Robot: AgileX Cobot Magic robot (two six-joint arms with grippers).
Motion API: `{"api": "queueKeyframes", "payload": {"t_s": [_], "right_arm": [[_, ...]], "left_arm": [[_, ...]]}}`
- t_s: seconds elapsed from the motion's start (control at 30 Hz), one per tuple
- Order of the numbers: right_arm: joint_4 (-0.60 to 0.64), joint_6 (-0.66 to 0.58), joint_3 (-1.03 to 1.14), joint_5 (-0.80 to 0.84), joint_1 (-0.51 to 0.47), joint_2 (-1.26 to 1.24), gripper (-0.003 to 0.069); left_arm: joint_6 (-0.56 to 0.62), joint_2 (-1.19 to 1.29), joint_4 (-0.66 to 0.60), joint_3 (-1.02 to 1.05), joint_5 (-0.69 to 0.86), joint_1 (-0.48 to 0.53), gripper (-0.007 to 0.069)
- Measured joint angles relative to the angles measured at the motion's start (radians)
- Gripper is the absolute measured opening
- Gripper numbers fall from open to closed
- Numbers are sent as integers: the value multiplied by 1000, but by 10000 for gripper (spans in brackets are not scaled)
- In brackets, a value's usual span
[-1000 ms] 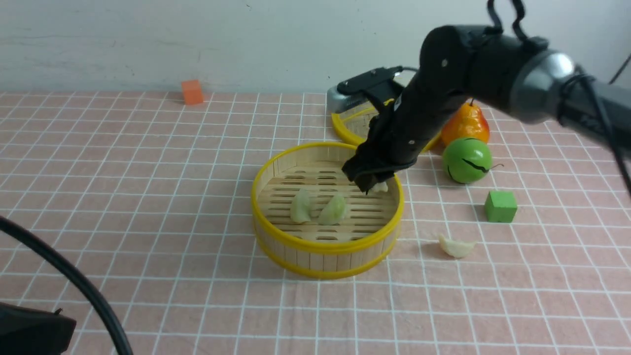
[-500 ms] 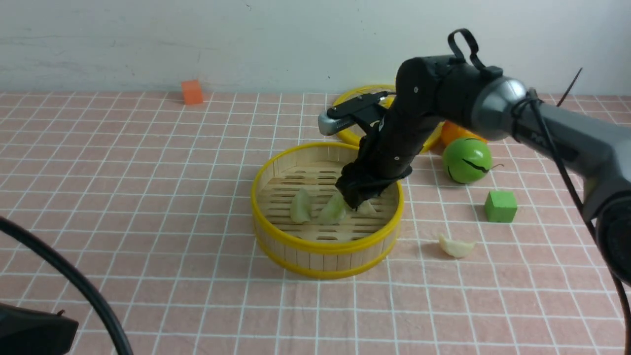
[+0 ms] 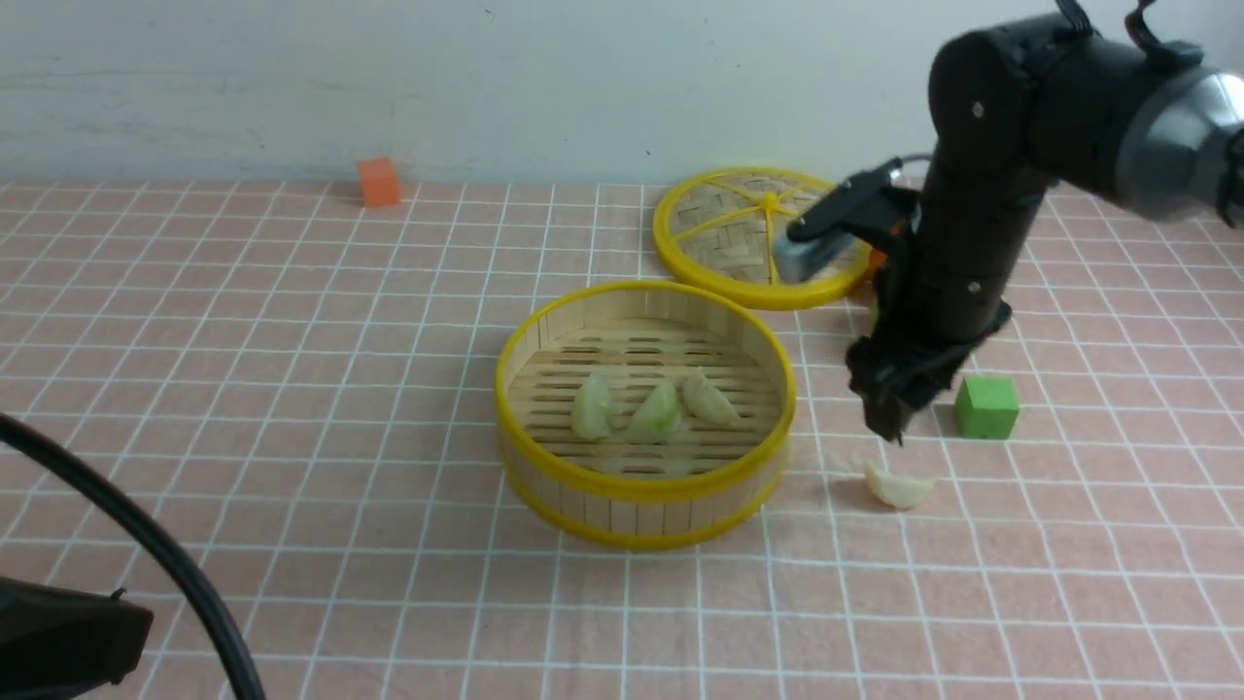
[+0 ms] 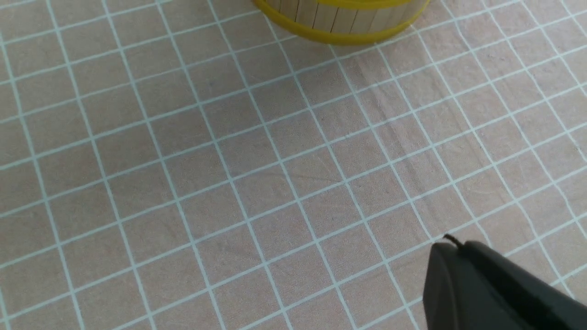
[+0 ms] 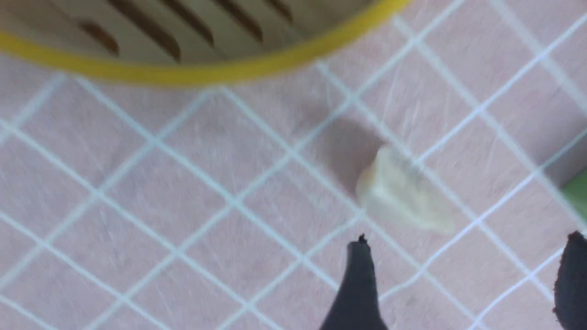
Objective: Put the dumplings into the steamer on the table with the pink tablecloth.
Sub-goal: 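Reach for and grasp a dumpling lying on the table beside the steamer, then place the dumpling in the bamboo steamer basket with the right gripper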
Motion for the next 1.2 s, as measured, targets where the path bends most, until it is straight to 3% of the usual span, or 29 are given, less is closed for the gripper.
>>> {"api": "queueKeyframes", "payload": {"t_s": [0.1,0.2,0.4,0.47,0.53,0.57,0.6,0.63,0.83,0.97,1.2], "right_arm": [[0,-44,86,-23,-17,1,533],[5,-72,176,-165,-27,2,533],[12,-76,199,-311,-26,38,501],[17,-76,200,-336,-26,59,443],[21,-76,199,-337,-25,60,341],[21,-76,199,-338,-25,60,341],[21,-76,199,-338,-23,60,255],[21,-75,198,-339,-23,59,236],[24,-65,143,-245,-6,34,242],[69,-17,12,-182,86,-29,242],[167,18,-70,-296,242,-1,242]], "left_arm": [[0,0,0,0,0,0,-14],[-1,0,0,0,-4,0,-14],[-3,0,-9,0,-7,0,-13],[-3,0,-25,0,-7,0,-13],[-3,0,-37,0,-7,0,-13],[-3,0,-39,0,-7,0,-13],[-3,0,-45,0,-7,0,-13],[-3,0,-46,0,-7,0,-13],[-3,0,-48,0,-7,0,-13],[-3,0,-48,1,-26,0,-13],[-3,0,-45,1,-64,0,-13]]}}
